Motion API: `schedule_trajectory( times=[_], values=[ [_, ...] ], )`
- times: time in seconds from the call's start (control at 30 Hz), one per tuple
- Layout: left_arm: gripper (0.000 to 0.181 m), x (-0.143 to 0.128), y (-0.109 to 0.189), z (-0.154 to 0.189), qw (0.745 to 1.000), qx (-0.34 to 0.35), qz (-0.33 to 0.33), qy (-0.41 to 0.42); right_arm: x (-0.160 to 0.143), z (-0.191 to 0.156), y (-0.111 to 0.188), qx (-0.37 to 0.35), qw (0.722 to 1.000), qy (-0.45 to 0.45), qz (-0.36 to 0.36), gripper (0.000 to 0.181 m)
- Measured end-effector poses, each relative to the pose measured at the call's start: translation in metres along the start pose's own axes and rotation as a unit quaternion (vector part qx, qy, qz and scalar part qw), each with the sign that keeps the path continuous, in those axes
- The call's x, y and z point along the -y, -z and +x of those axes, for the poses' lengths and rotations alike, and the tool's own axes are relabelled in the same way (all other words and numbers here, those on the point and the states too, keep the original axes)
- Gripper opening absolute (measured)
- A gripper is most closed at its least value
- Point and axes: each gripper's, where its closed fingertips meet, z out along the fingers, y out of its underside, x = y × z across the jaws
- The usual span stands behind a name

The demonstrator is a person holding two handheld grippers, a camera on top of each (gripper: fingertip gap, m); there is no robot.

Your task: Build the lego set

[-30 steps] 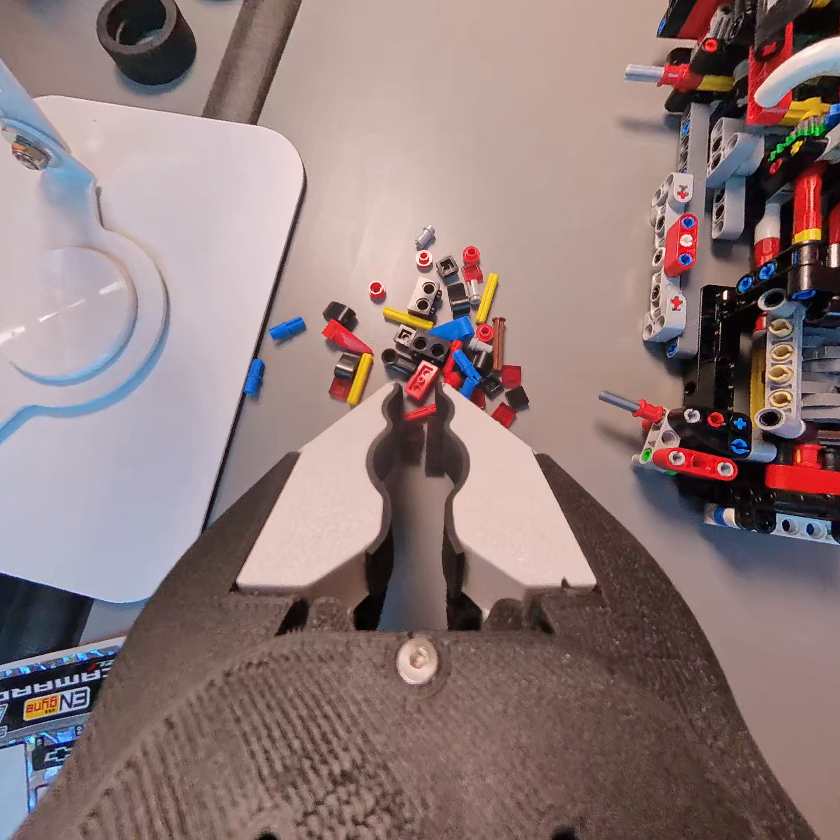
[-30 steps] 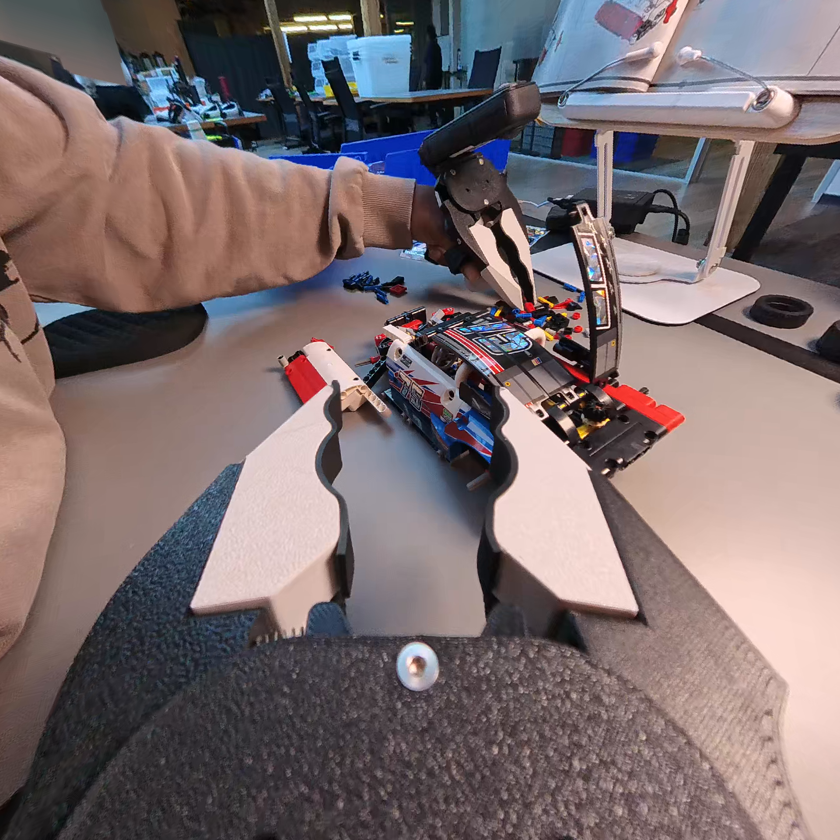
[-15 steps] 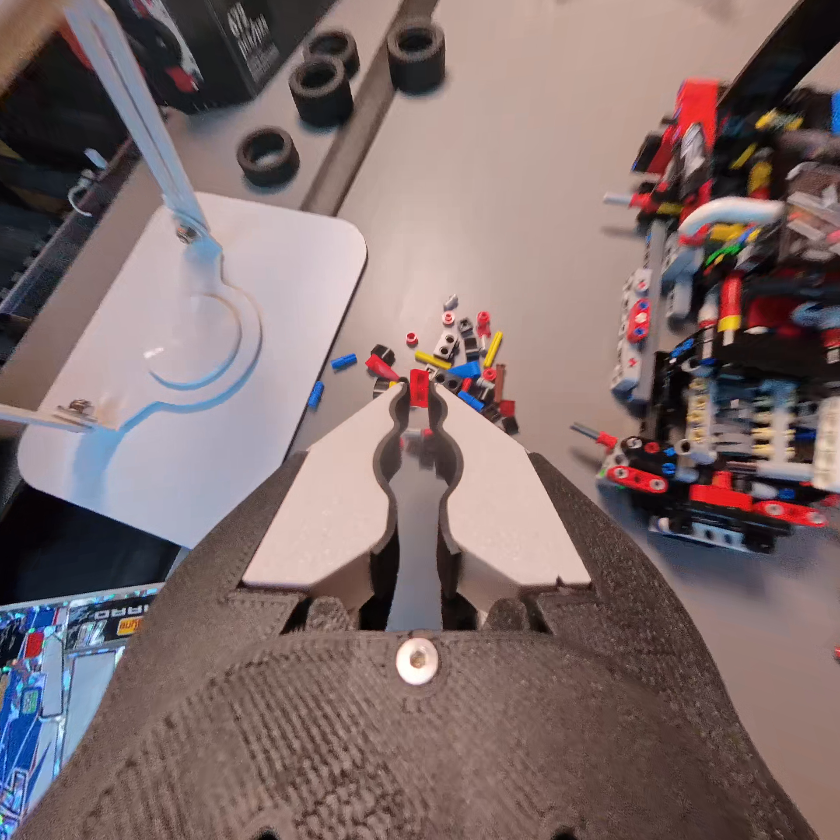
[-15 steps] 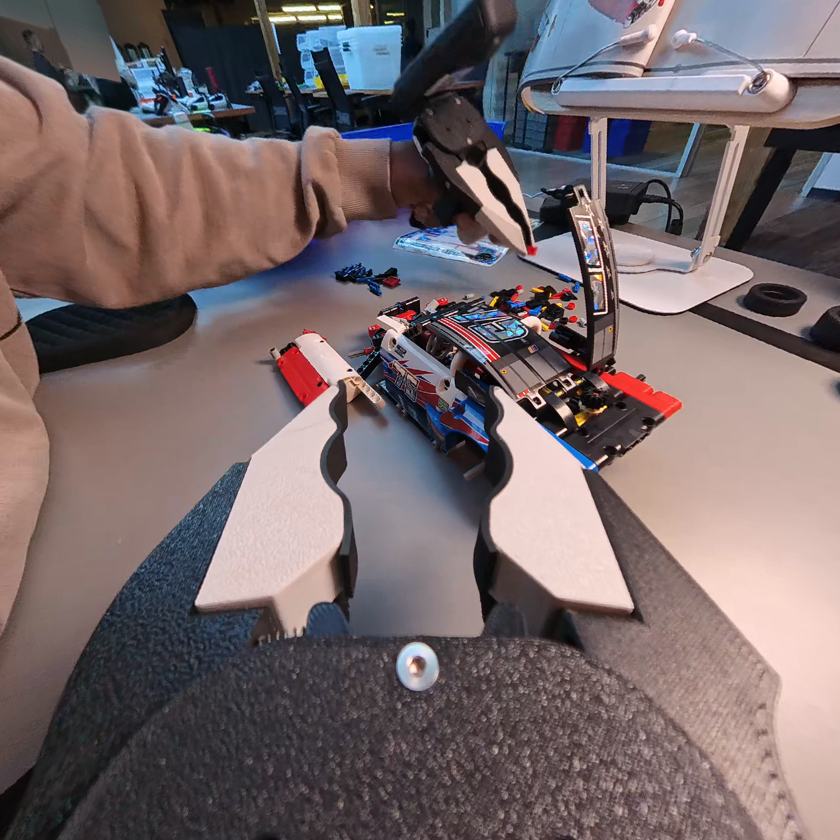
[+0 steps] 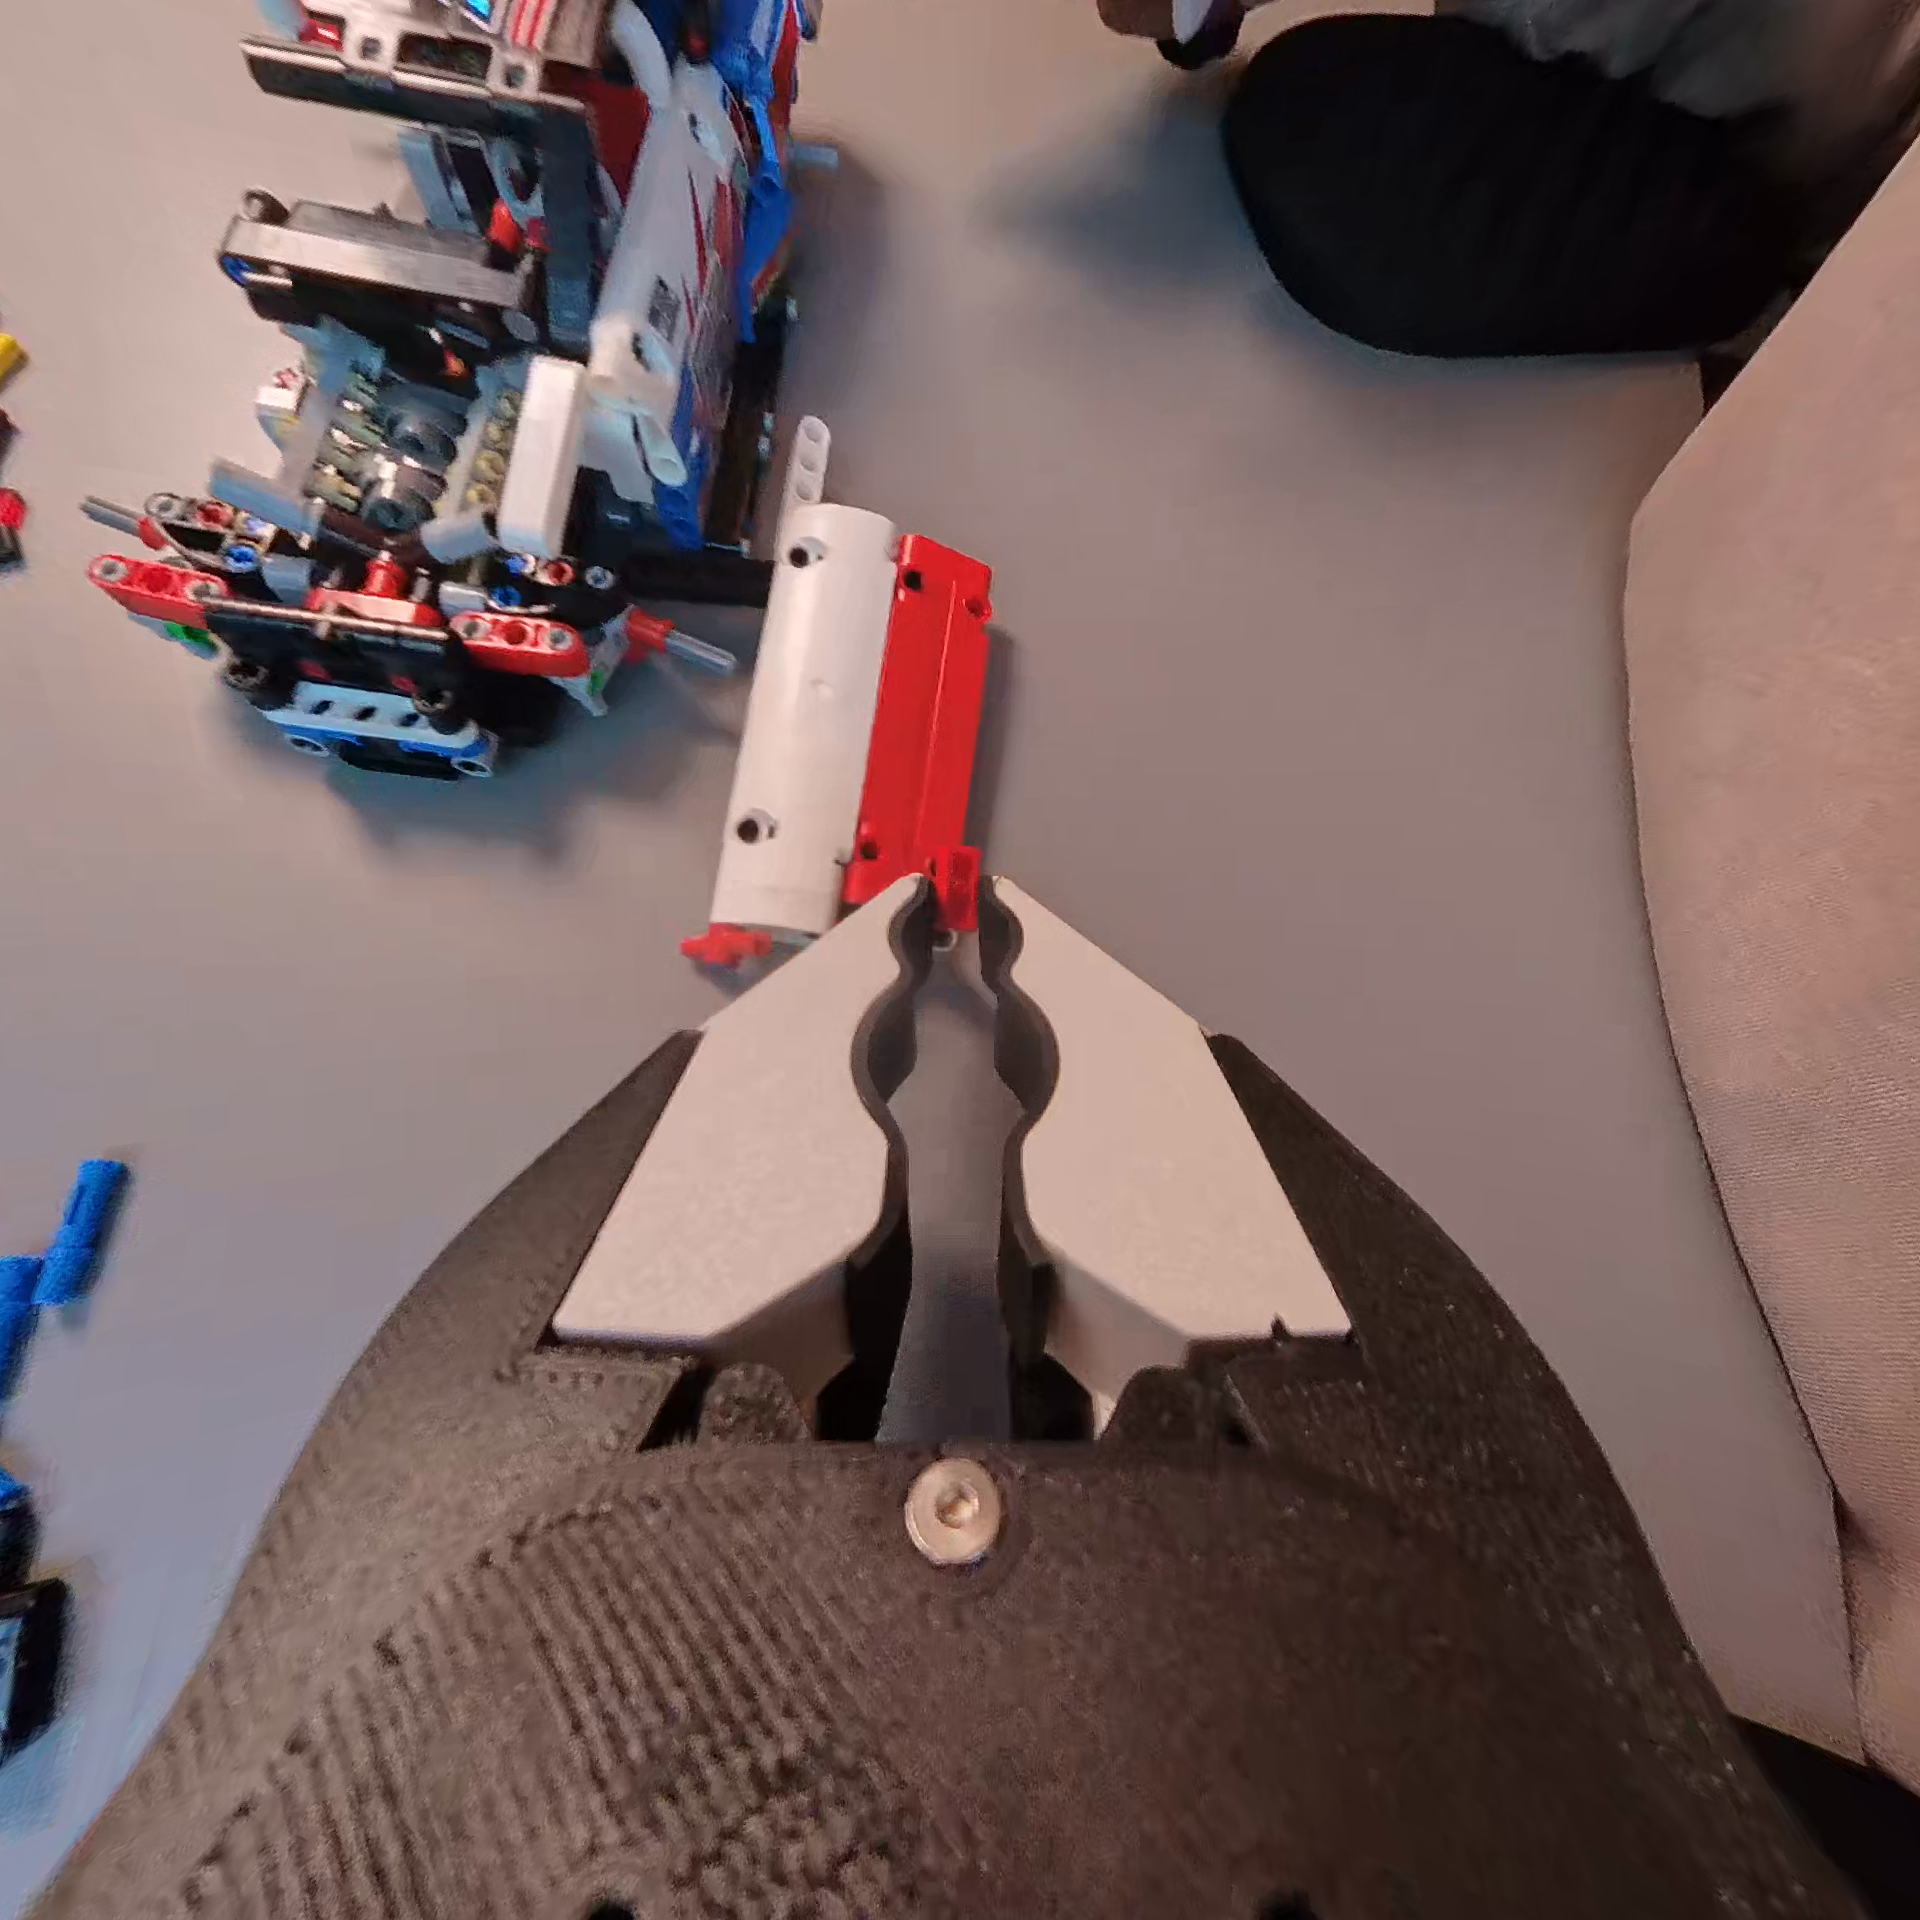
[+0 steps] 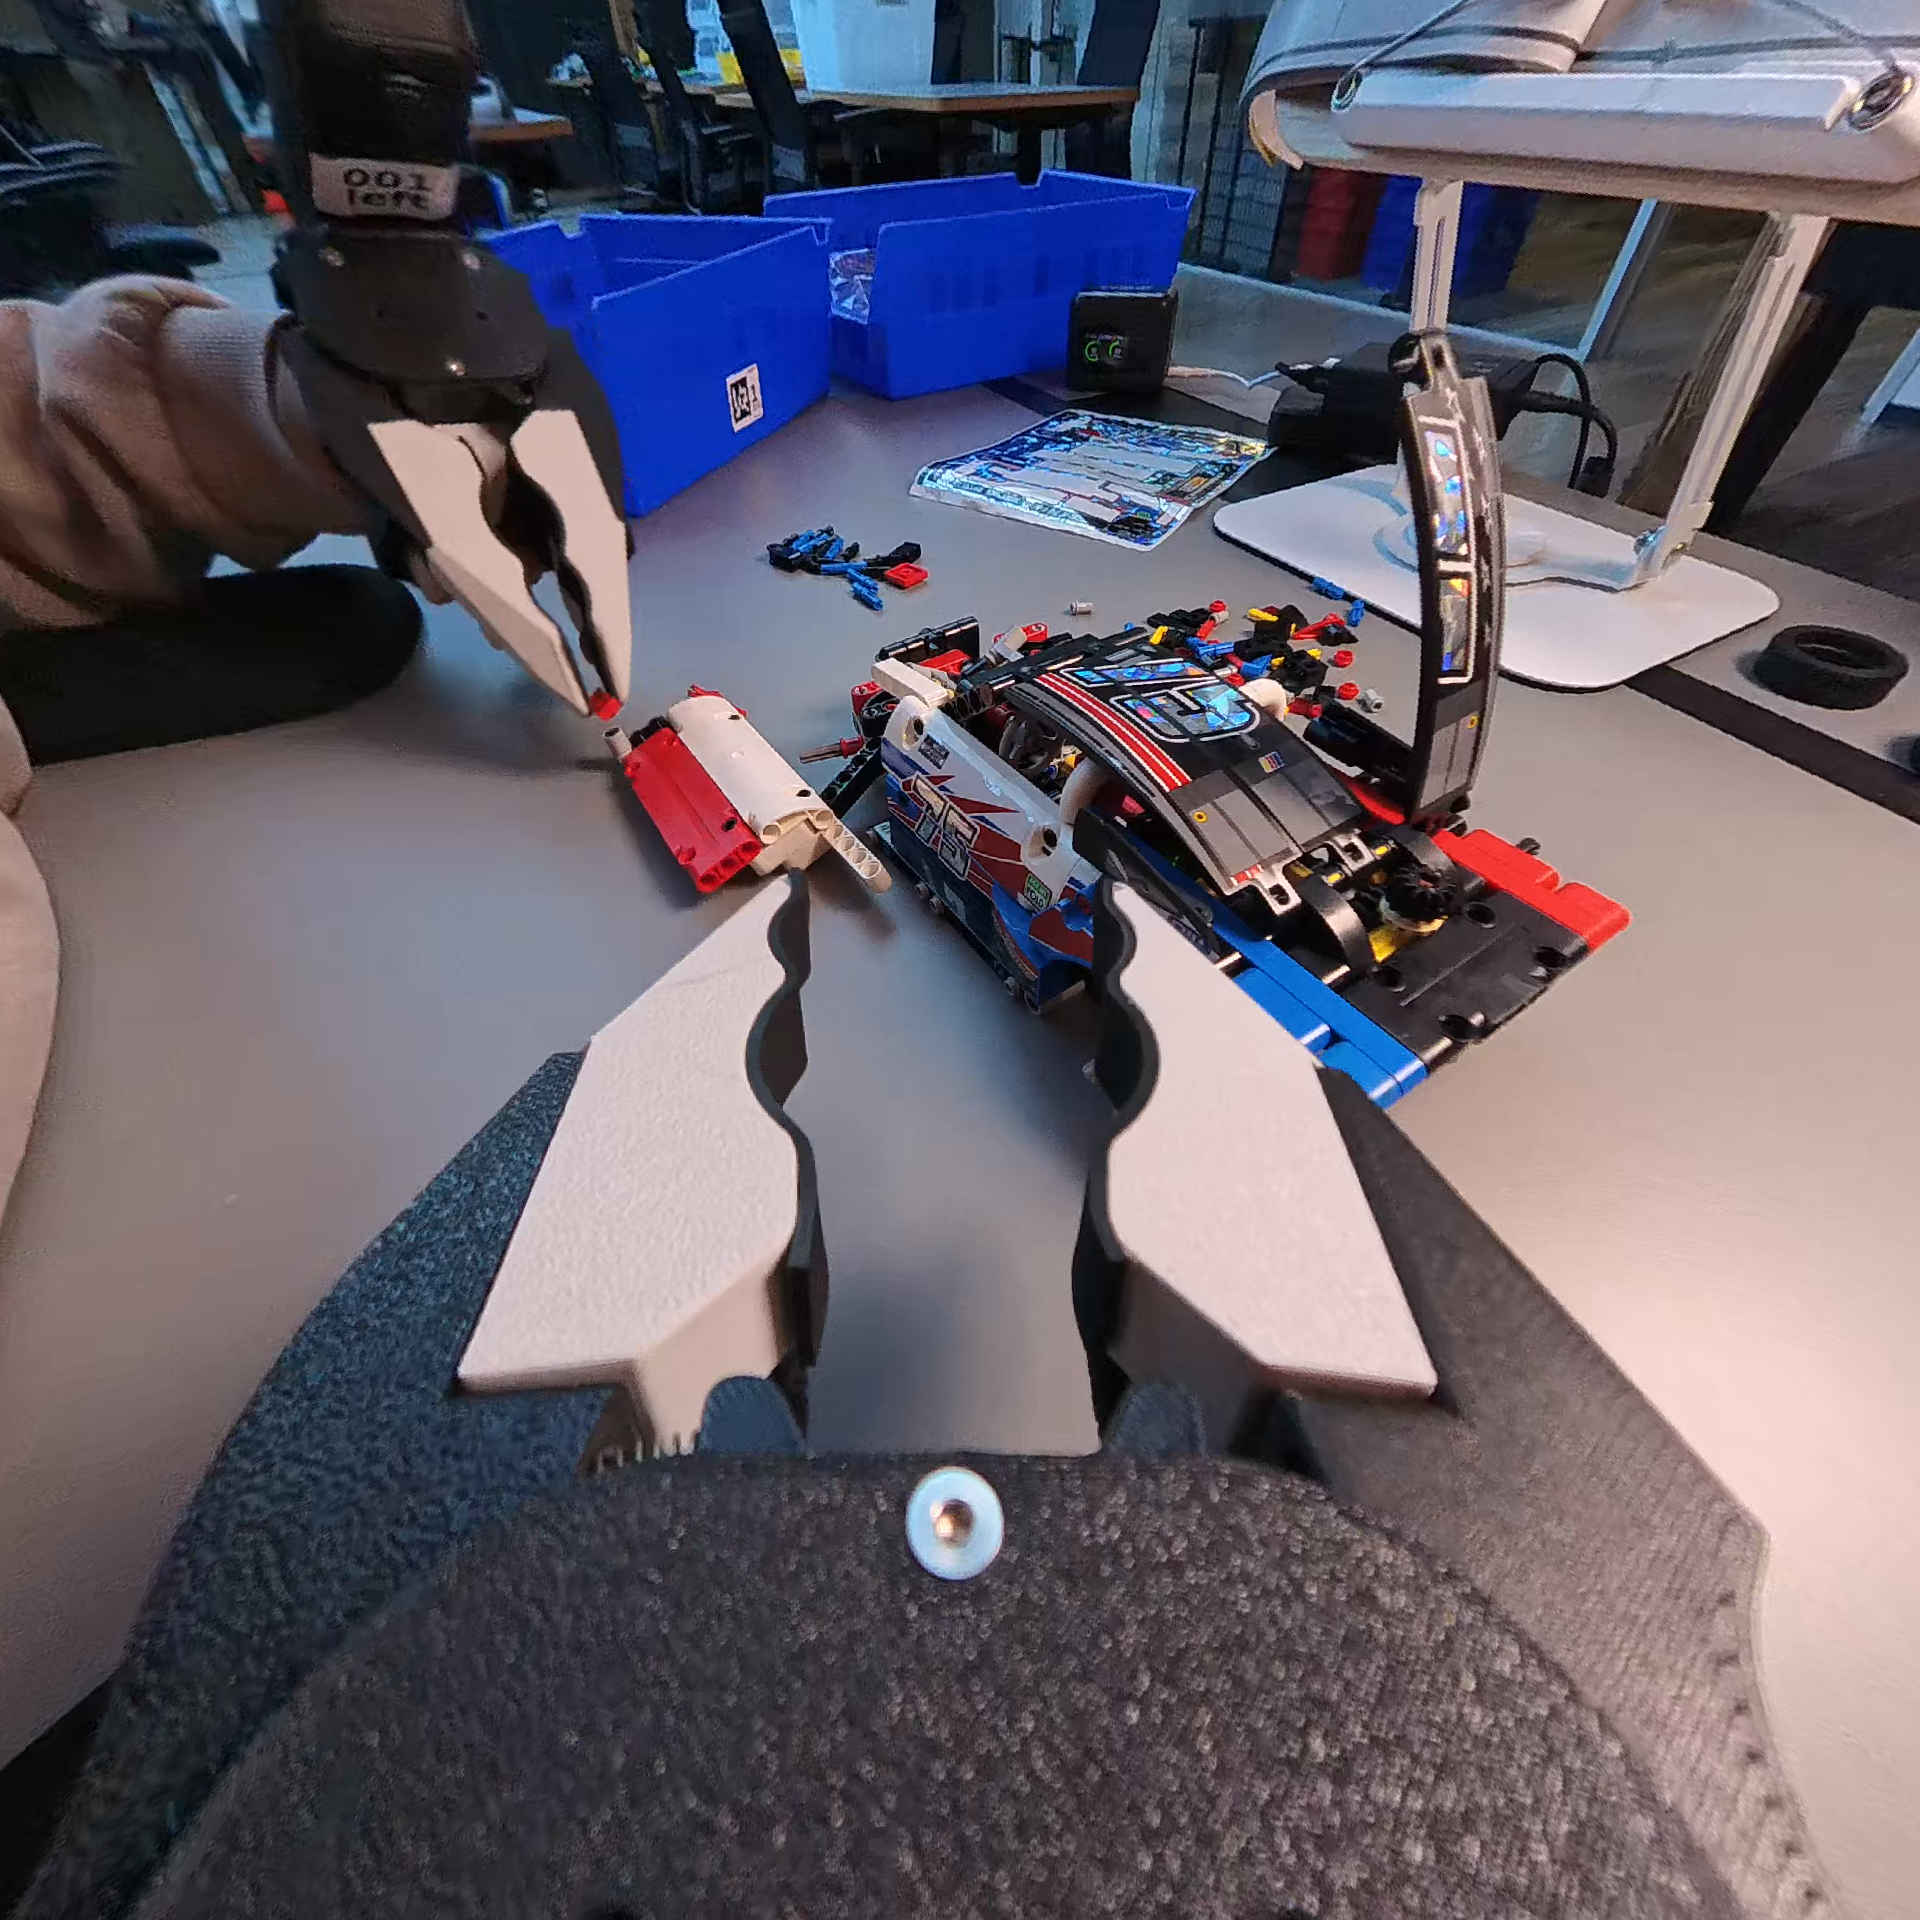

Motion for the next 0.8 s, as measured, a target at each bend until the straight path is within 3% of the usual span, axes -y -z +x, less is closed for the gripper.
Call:
schedule_trajectory(
  times=[0.23,0.5,0.8],
  values=[
    [0.005,-0.019,-0.014,0.006,0.999,0.001,-0.035,-0.015,-0.005,0.0,-0.004,-0.01,1.0,0.005,-0.015,0.05],
    [0.007,-0.021,-0.017,0.0,0.997,0.032,-0.046,-0.049,-0.005,0.001,-0.005,-0.014,1.0,-0.001,-0.01,0.049],
    [0.036,-0.011,-0.008,0.009,0.999,0.017,-0.003,-0.032,-0.007,-0.003,-0.007,-0.006,1.0,0.002,-0.01,0.05]
  ],
)
